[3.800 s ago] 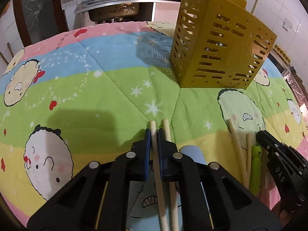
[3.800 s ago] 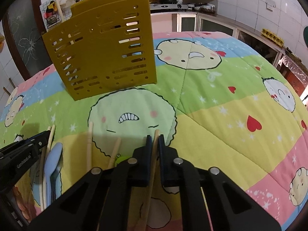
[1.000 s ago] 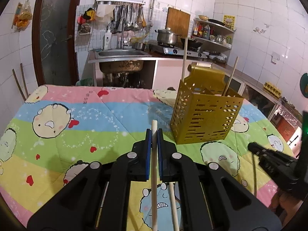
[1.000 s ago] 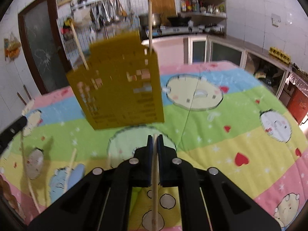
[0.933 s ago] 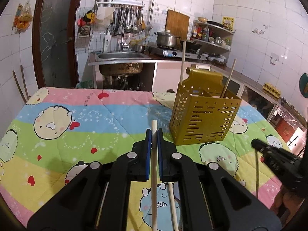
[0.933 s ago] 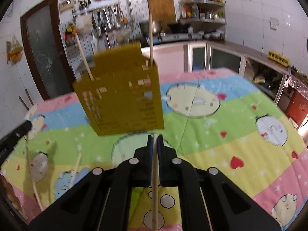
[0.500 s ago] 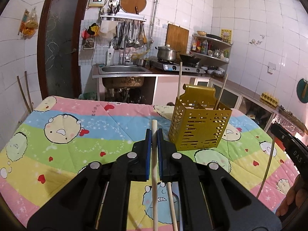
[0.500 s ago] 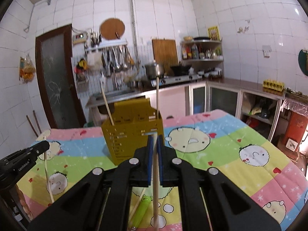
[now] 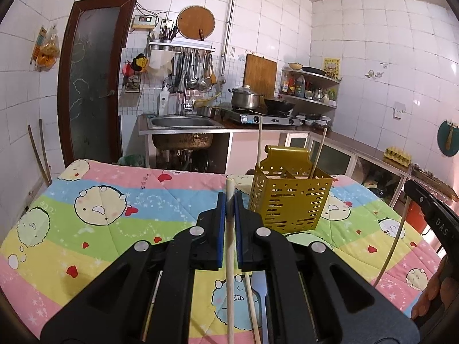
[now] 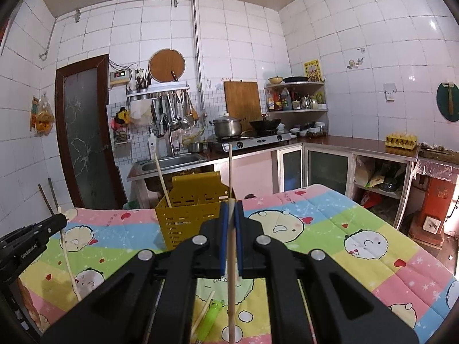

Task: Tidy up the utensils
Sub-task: 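Lift both held chopsticks toward the yellow holder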

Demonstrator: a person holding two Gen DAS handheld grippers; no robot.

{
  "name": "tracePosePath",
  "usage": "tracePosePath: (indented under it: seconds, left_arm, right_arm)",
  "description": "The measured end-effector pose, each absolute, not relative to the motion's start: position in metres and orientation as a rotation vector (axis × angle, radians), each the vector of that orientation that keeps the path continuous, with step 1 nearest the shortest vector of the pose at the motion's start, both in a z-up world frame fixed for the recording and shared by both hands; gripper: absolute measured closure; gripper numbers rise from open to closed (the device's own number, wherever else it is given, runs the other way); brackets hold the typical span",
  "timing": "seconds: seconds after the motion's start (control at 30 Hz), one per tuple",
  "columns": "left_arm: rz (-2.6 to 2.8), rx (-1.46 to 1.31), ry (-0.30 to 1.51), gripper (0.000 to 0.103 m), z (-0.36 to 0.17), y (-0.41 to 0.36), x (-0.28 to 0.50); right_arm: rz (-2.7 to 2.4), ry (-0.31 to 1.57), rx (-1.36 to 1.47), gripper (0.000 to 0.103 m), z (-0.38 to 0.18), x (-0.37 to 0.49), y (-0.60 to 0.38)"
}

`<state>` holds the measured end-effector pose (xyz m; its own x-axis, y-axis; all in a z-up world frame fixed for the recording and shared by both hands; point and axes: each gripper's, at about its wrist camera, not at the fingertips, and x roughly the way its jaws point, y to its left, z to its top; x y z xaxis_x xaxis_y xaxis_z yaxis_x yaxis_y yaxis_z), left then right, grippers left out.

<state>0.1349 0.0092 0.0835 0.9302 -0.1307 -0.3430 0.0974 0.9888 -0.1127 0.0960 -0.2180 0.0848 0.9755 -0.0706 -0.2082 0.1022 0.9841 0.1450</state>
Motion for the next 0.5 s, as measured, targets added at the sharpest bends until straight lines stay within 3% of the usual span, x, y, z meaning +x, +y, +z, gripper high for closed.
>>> tracePosePath:
  seconds: [0.5]
  left_arm:
    - [-0.124, -0.092, 0.313, 0.099, 0.104, 0.009, 0.147]
  right_arm:
    - [-0.092, 0.188, 0.147, 0.098, 0.096, 0.112, -0.222]
